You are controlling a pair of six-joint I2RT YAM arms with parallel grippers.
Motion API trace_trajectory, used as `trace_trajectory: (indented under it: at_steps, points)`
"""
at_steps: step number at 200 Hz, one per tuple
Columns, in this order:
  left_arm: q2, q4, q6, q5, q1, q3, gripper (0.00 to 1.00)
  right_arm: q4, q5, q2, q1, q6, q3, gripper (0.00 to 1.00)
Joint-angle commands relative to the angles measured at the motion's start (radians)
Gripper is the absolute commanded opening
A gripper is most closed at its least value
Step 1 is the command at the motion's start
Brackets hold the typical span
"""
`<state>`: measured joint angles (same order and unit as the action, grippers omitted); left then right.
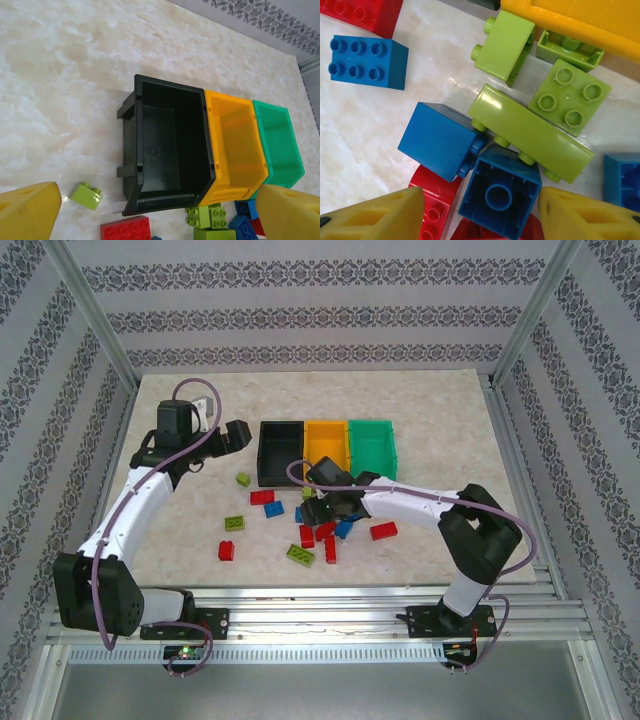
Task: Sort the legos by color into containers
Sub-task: Pick up the lego from the center of the table.
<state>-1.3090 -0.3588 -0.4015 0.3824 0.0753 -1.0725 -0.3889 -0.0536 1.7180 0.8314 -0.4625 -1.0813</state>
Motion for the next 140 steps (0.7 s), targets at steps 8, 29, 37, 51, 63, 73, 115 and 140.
trace_trajectory:
  at_steps: [8, 29, 37, 51, 63, 73, 115, 140]
  points:
    - [-0.044, -0.051, 0.059, -0.018, 0.045, -0.018, 1.00, -0.099, 0.093, 0.017, 0.018, -0.019, -0.048, 0.59]
    - [-0.067, -0.092, 0.097, -0.040, 0.065, -0.045, 1.00, -0.129, 0.135, 0.032, 0.035, -0.018, -0.059, 0.57]
    - [-0.069, -0.103, 0.112, -0.058, 0.071, -0.049, 1.00, -0.131, 0.131, 0.043, 0.038, -0.015, -0.061, 0.56]
    - [-0.061, -0.109, 0.136, -0.082, 0.079, -0.049, 1.00, -0.135, 0.126, 0.063, 0.043, -0.013, -0.068, 0.51]
    - [-0.053, -0.117, 0.159, -0.104, 0.085, -0.049, 1.00, -0.130, 0.130, 0.069, 0.046, -0.010, -0.068, 0.50]
    - [-0.047, -0.128, 0.174, -0.130, 0.089, -0.051, 1.00, -0.130, 0.132, 0.073, 0.047, -0.008, -0.072, 0.48]
    - [-0.036, -0.129, 0.196, -0.164, 0.105, -0.047, 1.00, -0.117, 0.134, 0.058, 0.048, 0.000, -0.080, 0.35]
    - [-0.051, -0.136, 0.209, -0.179, 0.123, -0.053, 1.00, -0.113, 0.139, 0.001, 0.047, 0.002, -0.078, 0.31]
